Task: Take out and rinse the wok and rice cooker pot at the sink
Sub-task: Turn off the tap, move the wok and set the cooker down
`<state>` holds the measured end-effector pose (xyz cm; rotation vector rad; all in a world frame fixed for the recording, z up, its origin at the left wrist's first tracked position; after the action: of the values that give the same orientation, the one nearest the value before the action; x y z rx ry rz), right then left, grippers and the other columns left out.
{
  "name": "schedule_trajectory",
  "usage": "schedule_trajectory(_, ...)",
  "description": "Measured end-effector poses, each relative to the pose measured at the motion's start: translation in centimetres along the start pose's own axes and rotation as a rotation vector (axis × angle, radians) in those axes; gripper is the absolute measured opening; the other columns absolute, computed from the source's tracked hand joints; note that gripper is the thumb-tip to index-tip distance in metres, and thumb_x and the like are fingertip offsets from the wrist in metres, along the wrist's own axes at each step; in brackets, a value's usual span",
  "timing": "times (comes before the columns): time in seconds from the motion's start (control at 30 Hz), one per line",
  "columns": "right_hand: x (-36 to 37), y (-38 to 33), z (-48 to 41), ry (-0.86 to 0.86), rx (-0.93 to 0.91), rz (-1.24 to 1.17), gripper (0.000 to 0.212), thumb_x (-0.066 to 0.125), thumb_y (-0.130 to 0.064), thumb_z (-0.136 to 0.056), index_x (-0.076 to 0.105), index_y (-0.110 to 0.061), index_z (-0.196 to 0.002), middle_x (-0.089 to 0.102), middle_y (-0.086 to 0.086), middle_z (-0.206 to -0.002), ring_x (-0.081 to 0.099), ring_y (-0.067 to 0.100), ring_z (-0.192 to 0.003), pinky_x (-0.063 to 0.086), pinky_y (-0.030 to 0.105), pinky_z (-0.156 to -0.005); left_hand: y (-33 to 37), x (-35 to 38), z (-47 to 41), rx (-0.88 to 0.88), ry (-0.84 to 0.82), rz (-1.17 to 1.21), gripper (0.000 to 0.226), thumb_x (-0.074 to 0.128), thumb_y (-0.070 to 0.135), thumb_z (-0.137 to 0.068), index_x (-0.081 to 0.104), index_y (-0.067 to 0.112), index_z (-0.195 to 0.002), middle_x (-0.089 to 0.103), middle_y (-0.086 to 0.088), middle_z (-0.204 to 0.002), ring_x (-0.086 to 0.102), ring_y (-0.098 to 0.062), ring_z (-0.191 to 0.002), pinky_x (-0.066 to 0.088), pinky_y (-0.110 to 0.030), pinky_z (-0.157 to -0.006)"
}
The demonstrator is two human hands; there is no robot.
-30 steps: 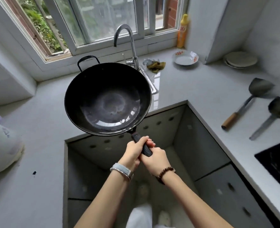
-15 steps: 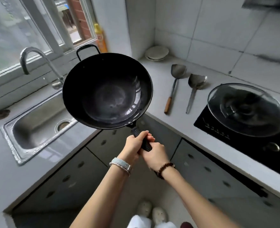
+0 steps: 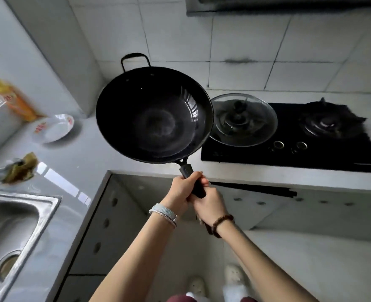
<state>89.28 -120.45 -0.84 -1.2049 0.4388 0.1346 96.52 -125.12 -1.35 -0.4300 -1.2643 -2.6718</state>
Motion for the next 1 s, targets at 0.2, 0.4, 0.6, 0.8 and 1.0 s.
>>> schedule_trajectory(0.2, -6.3, 2.1, 0.8, 0.163, 0.076, -0.097, 0.023, 0.063, -0.026, -0.085, 0.057, -0.021, -0.064, 0.052, -0.009, -0.036, 0.047, 0.010, -0.029, 0.036, 0.020, -0.035, -1.8, 6.8, -0.7, -0.051, -0.143, -0.179, 0.017, 0.060, 0.009, -0.093, 0.061, 0.004, -0.077, 0.064, -0.004, -0.059, 0.064, -0.015, -0.060, 0.055, -0.025, -0.065)
schedule_trajectory(0.4, -13.7, 5.4, 1.9, 0.333, 0.139, -0.145, 0.024, 0.063, -0.031, -0.086, 0.061, -0.018, -0.067, 0.052, -0.007, -0.037, 0.049, 0.007, -0.029, 0.035, 0.018, -0.034, -5.2, 15.3, -0.6, -0.113, -0.273, -0.266, 0.015, 0.060, 0.008, -0.092, 0.060, 0.004, -0.078, 0.063, -0.005, -0.060, 0.063, -0.016, -0.060, 0.055, -0.029, -0.070)
schedule_trajectory(0.6, -22.4, 9.2, 3.5, 0.475, 0.192, -0.197, 0.019, 0.062, -0.027, -0.086, 0.060, -0.015, -0.071, 0.053, -0.005, -0.042, 0.048, 0.009, -0.028, 0.035, 0.018, -0.033, -9.2, 25.1, 0.8, -0.154, -0.398, -0.356, 0.019, 0.056, 0.005, -0.093, 0.058, 0.004, -0.074, 0.062, -0.005, -0.057, 0.062, -0.016, -0.056, 0.056, -0.027, -0.065)
schedule_trajectory(0.8, -31.1, 12.9, 5.0, 0.597, 0.219, -0.227, 0.017, 0.061, -0.028, -0.086, 0.061, -0.013, -0.078, 0.055, 0.002, -0.050, 0.049, 0.011, -0.030, 0.038, 0.019, -0.034, -13.4, 34.7, 2.1, -0.183, -0.505, -0.409, 0.020, 0.055, 0.004, -0.093, 0.056, 0.003, -0.073, 0.059, -0.006, -0.057, 0.059, -0.017, -0.054, 0.053, -0.026, -0.058)
schedule_trajectory(1.0, -38.8, 16.4, 7.2, 0.703, 0.247, -0.209, 0.023, 0.059, -0.025, -0.085, 0.055, -0.019, -0.063, 0.048, -0.005, -0.038, 0.048, 0.012, -0.028, 0.037, 0.018, -0.033, -18.2, 42.9, 3.4, -0.205, -0.561, -0.473, 0.022, 0.055, 0.003, -0.092, 0.056, 0.004, -0.069, 0.060, -0.005, -0.054, 0.060, -0.017, -0.053, 0.054, -0.028, -0.063)
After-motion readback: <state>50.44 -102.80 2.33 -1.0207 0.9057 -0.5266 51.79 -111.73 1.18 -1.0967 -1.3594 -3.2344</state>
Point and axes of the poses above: each hand's wrist, its own z-axis away from the middle knuckle, its own x-axis out of the palm, y = z × x, the point moved 6 cm from there along -z, towards the middle knuckle
